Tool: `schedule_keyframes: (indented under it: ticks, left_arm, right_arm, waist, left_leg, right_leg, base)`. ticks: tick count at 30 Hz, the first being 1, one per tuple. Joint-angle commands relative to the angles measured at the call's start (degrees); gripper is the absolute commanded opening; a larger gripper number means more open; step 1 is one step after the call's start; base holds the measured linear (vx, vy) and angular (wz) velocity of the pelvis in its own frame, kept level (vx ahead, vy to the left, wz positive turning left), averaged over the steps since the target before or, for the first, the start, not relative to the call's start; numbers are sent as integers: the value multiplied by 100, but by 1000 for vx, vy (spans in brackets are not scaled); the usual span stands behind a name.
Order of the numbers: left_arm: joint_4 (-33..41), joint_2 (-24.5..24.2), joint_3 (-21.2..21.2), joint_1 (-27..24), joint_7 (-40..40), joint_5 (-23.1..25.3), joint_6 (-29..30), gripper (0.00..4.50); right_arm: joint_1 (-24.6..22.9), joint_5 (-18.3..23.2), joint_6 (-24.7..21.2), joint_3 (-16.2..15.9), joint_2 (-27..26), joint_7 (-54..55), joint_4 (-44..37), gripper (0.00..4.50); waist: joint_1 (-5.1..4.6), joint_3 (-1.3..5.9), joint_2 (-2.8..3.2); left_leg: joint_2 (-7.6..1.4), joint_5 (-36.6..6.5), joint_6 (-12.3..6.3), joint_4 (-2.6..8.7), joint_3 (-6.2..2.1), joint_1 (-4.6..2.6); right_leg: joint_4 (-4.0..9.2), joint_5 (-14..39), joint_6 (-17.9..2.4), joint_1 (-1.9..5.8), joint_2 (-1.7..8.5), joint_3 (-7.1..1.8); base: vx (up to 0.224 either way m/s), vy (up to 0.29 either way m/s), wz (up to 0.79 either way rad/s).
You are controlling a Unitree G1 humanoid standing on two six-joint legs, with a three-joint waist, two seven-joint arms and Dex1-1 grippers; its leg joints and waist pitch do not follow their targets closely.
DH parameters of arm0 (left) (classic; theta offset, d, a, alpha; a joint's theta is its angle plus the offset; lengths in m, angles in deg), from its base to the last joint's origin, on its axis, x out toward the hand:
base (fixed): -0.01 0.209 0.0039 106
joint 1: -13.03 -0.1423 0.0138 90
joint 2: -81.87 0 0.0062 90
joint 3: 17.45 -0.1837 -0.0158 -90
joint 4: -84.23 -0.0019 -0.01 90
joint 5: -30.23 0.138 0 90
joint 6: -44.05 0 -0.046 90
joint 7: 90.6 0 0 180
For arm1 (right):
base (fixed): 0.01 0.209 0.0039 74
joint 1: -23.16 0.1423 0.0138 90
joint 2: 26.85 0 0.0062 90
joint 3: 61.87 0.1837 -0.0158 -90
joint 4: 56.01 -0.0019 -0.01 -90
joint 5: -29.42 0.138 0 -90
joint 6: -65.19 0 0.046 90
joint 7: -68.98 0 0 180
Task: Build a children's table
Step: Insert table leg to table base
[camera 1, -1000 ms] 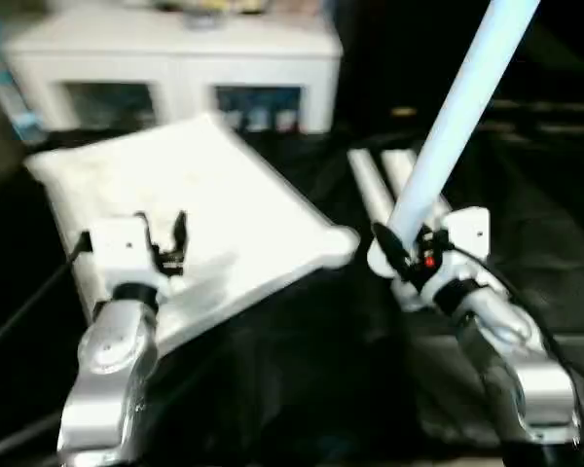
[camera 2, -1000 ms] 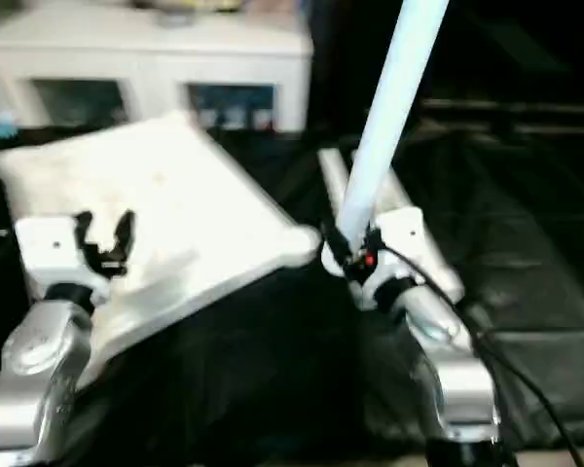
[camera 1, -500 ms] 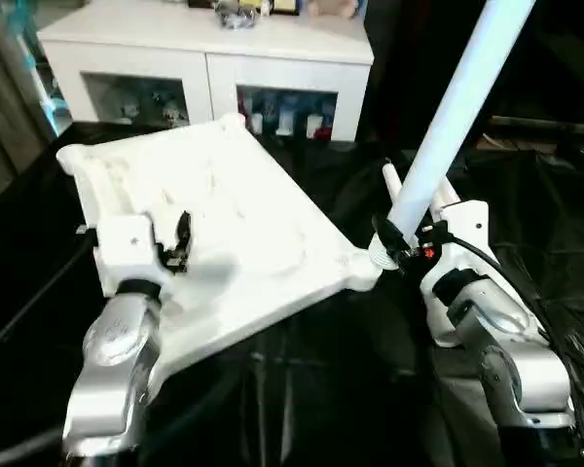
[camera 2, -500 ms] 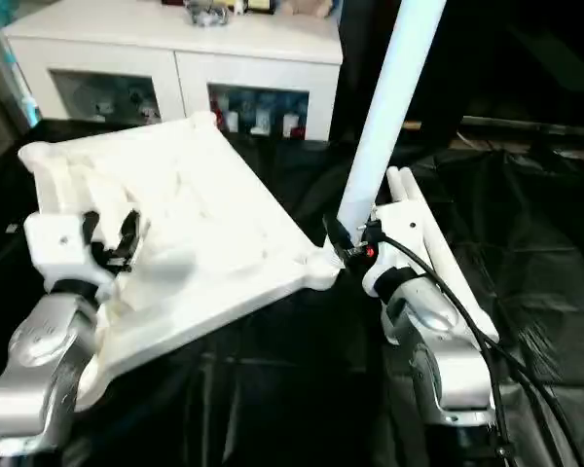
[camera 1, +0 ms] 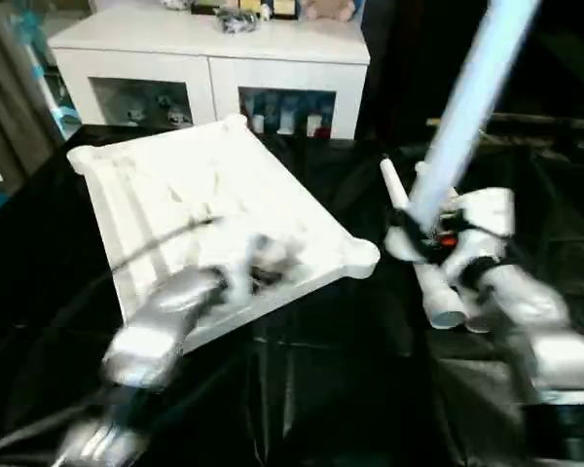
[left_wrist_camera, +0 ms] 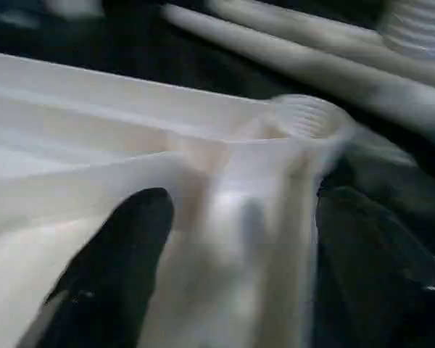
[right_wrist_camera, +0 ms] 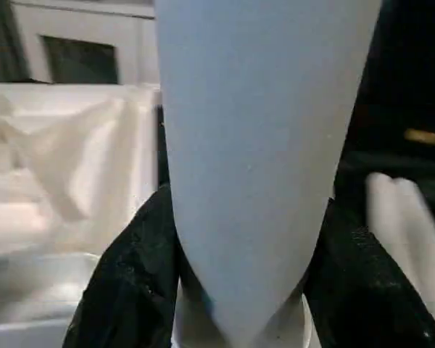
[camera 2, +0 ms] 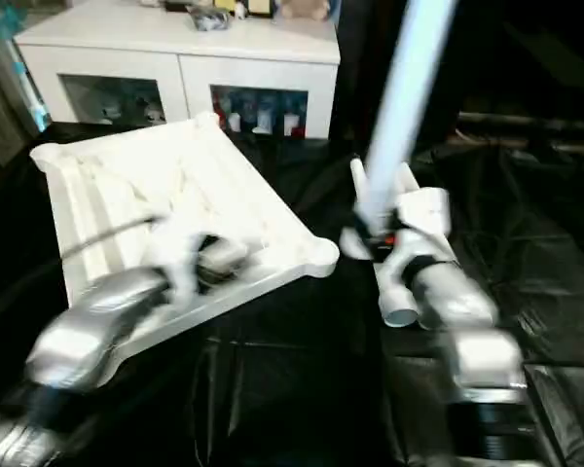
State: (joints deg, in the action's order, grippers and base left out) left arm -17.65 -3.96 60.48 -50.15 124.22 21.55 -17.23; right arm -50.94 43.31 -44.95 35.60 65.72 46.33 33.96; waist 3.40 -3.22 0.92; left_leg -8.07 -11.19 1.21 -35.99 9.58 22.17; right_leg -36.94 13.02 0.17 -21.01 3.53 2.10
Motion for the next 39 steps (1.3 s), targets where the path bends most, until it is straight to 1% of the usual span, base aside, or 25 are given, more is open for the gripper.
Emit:
schedule_keyframes:
  ticks: [1, 2, 3, 4, 5, 6, 7, 8, 10, 11, 13, 14, 19, 20, 21, 22, 23, 25, 27, 29, 32, 34, 37, 38, 39]
  left_arm:
    - [-163, 113, -135, 297, 135, 44, 218, 375]
    - [-443, 224, -226, 519, 163, 117, 164, 375]
    - [-540, 248, -264, 590, 163, 145, 199, 375]
    - [-684, 266, -342, 690, 207, 172, 192, 375]
    - [-748, 274, -379, 734, 227, 177, 214, 358]
    - [-831, 292, -444, 800, 249, 188, 283, 346]
    - [-858, 299, -471, 825, 257, 189, 321, 346]
    - [-999, 305, -556, 921, 278, 236, 494, 346]
    - [-1110, 308, -577, 990, 309, 271, 570, 326]
    - [-1230, 321, -569, 1056, 322, 301, 612, 314]
    - [-1334, 307, -576, 1115, 331, 340, 669, 303]
    - [-1400, 300, -575, 1149, 300, 373, 678, 300]
    - [-1525, 199, -665, 1218, 219, 528, 689, 261]
    - [-1501, 164, -659, 1197, 235, 518, 706, 257]
    - [-1487, 139, -639, 1181, 263, 494, 745, 248]
    - [-1480, 124, -626, 1172, 285, 479, 771, 225]
    - [-1465, 110, -605, 1158, 321, 469, 787, 225]
    - [-1454, 91, -597, 1148, 379, 468, 793, 213]
    - [-1458, 82, -600, 1144, 417, 485, 787, 180]
    - [-1471, 86, -608, 1148, 466, 489, 789, 177]
    - [-1444, 100, -606, 1135, 524, 433, 811, 139]
    - [-1424, 102, -605, 1125, 527, 419, 822, 132]
    - [-1407, 99, -591, 1084, 563, 407, 807, 95]
    - [-1398, 84, -588, 1044, 604, 398, 790, 87]
    - [-1396, 84, -586, 1042, 605, 396, 791, 74]
  right_arm:
    - [-27, 56, -109, 194, 128, -75, -184, 191]
    - [-106, 79, -139, 238, 212, -128, -255, 191]
    - [-131, 77, -145, 245, 236, -135, -277, 191]
    - [-167, 92, -162, 251, 272, -141, -306, 191]
    - [-186, 97, -170, 247, 288, -144, -324, 191]
    - [-219, 95, -176, 235, 315, -149, -355, 191]
    - [-233, 92, -177, 228, 327, -153, -369, 191]
    - [-263, 88, -186, 204, 346, -136, -408, 191]
    - [-274, 89, -202, 198, 350, -133, -434, 191]
    - [-288, 92, -228, 202, 346, -133, -472, 191]
    - [-305, 88, -244, 200, 337, -131, -508, 191]
    - [-321, 81, -253, 194, 340, -134, -530, 191]
    - [-393, 63, -240, 148, 340, -166, -552, 191]
    - [-420, 53, -234, 126, 324, -161, -567, 191]
    - [-441, 44, -236, 109, 308, -152, -589, 191]
    - [-454, 39, -239, 99, 298, -145, -605, 191]
    - [-465, 39, -254, 94, 285, -136, -630, 191]
    - [-475, 33, -267, 84, 279, -131, -653, 191]
    - [-481, 22, -268, 72, 278, -132, -659, 191]
    - [-443, 8, -261, 56, 288, -147, -623, 191]
    - [-408, 10, -253, 42, 292, -145, -591, 191]
    - [-408, 7, -239, 32, 286, -139, -579, 191]
    - [-426, 53, -241, 12, 228, -145, -584, 191]
    - [-427, 114, -274, 0, 185, -174, -607, 190]
    - [-426, 117, -274, 0, 184, -176, -607, 190]
  waist:
    - [-6, 369, 9]
    - [-8, 377, 53]
    - [-11, 375, 25]
    - [-31, 395, 14]
    - [-33, 413, 56]
    - [-63, 421, 56]
    - [-76, 429, 46]
    - [-109, 435, 98]
    - [-110, 427, 114]
    - [-110, 414, 158]
    - [-110, 391, 165]
    - [-102, 381, 192]
    - [-113, 367, 195]
    - [-94, 370, 249]
    - [-103, 370, 216]
    - [-101, 378, 213]
    - [-95, 379, 241]
    - [-96, 382, 219]
    - [-96, 368, 225]
    - [-97, 361, 221]
    - [-99, 348, 231]
    - [-101, 346, 230]
    - [-105, 339, 228]
    - [-106, 341, 202]
    - [-105, 340, 215]
  left_leg:
    - [-449, -1110, 76, 510, -197, -113]
    - [-445, -973, 12, 503, -197, -96]
    - [-430, -867, -66, 494, -178, -84]
    - [-426, -676, -196, 472, -182, -60]
    - [-430, -494, -330, 455, -191, -53]
    - [-427, -406, -454, 446, -186, -40]
    - [-428, -397, -504, 441, -186, -40]
    - [-418, -395, -623, 413, -171, -50]
    - [-422, -425, -664, 412, -165, -55]
    - [-426, -526, -651, 415, -159, -71]
    - [-448, -740, -575, 443, -166, -91]
    - [-455, -830, -527, 456, -172, -97]
    - [-470, -1011, -394, 494, -180, -94]
    - [-467, -1019, -372, 493, -191, -95]
    - [-465, -1030, -369, 498, -185, -87]
    - [-464, -1001, -373, 494, -188, -84]
    - [-467, -963, -386, 497, -194, -82]
    - [-457, -925, -415, 486, -183, -79]
    - [-462, -920, -442, 490, -181, -72]
    - [-469, -985, -425, 499, -183, -78]
    - [-473, -1113, -371, 518, -187, -84]
    - [-477, -1149, -344, 525, -190, -87]
    - [-475, -1180, -332, 534, -192, -78]
    - [-474, -1181, -333, 534, -187, -79]
    - [-475, -1150, -338, 536, -188, -76]
  right_leg:
    - [522, 506, -1230, 176, 524, -303]
    - [511, 335, -1281, 192, 530, -300]
    - [528, 214, -1286, 197, 512, -294]
    - [495, -88, -1360, 238, 515, -282]
    - [473, -322, -1416, 257, 529, -267]
    - [467, -473, -1460, 273, 521, -255]
    - [459, -517, -1504, 278, 520, -245]
    - [476, -461, -1584, 264, 514, -243]
    - [497, -329, -1619, 256, 514, -240]
    - [527, -99, -1624, 234, 503, -235]
    - [555, 259, -1612, 225, 495, -229]
    - [568, 423, -1593, 218, 499, -231]
    - [590, 625, -1531, 209, 512, -243]
    - [581, 612, -1535, 208, 522, -243]
    - [587, 574, -1526, 211, 516, -245]
    - [580, 523, -1530, 218, 520, -246]
    - [568, 448, -1544, 212, 522, -244]
    - [570, 392, -1566, 218, 523, -243]
    - [581, 461, -1568, 212, 528, -244]
    - [588, 558, -1558, 205, 528, -244]
    - [607, 801, -1513, 191, 531, -249]
    - [606, 818, -1502, 185, 528, -252]
    - [612, 878, -1484, 182, 534, -253]
    - [620, 903, -1475, 183, 539, -255]
    - [616, 887, -1469, 179, 538, -257]
  base:
    - [0, 0, 0]
    - [0, 0, 0]
    - [0, 0, 0]
    - [0, 0, 0]
    - [0, 0, 0]
    - [0, 0, 0]
    - [0, 0, 0]
    - [0, 0, 0]
    - [0, 0, 0]
    - [0, 0, 0]
    - [0, 0, 0]
    - [0, 0, 0]
    - [0, 0, 0]
    - [0, 0, 0]
    - [0, 0, 0]
    - [0, 0, 0]
    - [0, 0, 0]
    - [0, 0, 0]
    - [0, 0, 0]
    - [0, 0, 0]
    - [0, 0, 0]
    - [0, 0, 0]
    - [0, 0, 0]
    - [0, 0, 0]
    - [0, 0, 0]
